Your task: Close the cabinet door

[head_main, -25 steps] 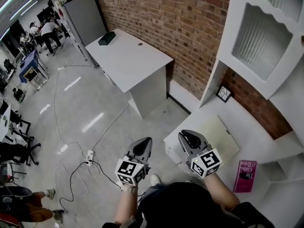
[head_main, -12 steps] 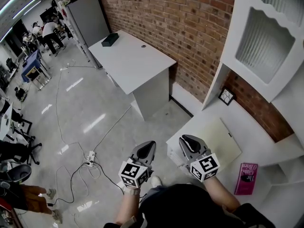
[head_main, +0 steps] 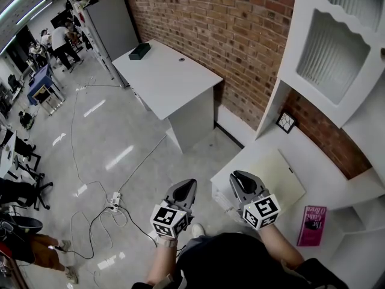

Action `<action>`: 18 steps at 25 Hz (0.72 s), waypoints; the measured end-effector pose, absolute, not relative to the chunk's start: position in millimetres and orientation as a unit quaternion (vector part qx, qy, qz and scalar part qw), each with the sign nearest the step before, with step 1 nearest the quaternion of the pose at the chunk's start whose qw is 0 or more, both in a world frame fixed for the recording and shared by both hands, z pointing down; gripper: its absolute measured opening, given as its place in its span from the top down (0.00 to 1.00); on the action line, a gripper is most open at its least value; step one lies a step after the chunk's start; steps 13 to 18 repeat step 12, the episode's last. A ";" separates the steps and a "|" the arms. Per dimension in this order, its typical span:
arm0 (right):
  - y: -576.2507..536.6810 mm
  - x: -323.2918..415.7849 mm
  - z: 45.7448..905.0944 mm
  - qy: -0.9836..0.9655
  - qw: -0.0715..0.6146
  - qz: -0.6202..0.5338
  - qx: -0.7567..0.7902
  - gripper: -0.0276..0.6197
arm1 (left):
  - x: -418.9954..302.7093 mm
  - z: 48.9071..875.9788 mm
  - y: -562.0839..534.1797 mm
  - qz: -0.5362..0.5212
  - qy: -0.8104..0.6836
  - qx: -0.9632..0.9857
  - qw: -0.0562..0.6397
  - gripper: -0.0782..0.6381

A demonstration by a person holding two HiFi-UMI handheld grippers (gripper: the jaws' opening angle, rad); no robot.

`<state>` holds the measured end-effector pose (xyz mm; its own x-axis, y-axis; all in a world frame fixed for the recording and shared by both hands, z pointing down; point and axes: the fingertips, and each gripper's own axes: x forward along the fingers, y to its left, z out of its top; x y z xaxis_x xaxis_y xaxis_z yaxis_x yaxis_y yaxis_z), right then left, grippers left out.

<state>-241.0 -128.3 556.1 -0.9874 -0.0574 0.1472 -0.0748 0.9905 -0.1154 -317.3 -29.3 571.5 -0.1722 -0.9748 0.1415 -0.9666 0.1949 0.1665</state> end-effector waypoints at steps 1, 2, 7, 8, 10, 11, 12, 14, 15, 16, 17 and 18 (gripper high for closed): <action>-127.8 -239.9 555.7 -0.995 0.071 0.059 0.033 0.87 | -316.1 572.0 -29.3 -0.019 -0.765 0.635 0.108 0.88; -127.7 -238.9 555.0 -0.995 0.070 0.058 0.033 0.87 | -315.0 572.2 -29.5 -0.019 -0.765 0.635 0.108 0.88; -130.4 -235.4 550.5 -0.996 0.067 0.056 0.037 0.87 | -311.5 570.7 -31.0 -0.021 -0.763 0.636 0.109 0.88; -131.2 -235.0 549.6 -0.995 0.067 0.056 0.038 0.87 | -311.4 570.2 -31.0 -0.021 -0.764 0.636 0.109 0.88; -132.1 -234.5 548.1 -0.995 0.066 0.057 0.039 0.87 | -311.6 569.3 -30.7 -0.021 -0.764 0.635 0.110 0.88; -132.3 -234.3 547.5 -0.995 0.066 0.057 0.039 0.87 | -311.7 568.8 -30.3 -0.021 -0.765 0.634 0.110 0.88; -132.4 -234.1 546.8 -0.995 0.065 0.057 0.039 0.87 | -311.8 568.4 -29.9 -0.021 -0.765 0.634 0.110 0.88; -132.4 -234.1 546.8 -0.995 0.065 0.057 0.039 0.87 | -311.8 568.4 -29.9 -0.021 -0.765 0.634 0.110 0.88; -132.4 -234.1 546.8 -0.995 0.065 0.057 0.039 0.87 | -311.8 568.4 -29.9 -0.021 -0.765 0.634 0.110 0.88; -132.4 -234.1 546.8 -0.995 0.065 0.057 0.039 0.87 | -311.8 568.4 -29.9 -0.021 -0.765 0.634 0.110 0.88; -132.4 -234.1 546.8 -0.995 0.065 0.057 0.039 0.87 | -311.8 568.4 -29.9 -0.021 -0.765 0.634 0.110 0.88; -132.4 -234.1 546.8 -0.995 0.065 0.057 0.039 0.87 | -311.8 568.4 -29.9 -0.021 -0.765 0.634 0.110 0.88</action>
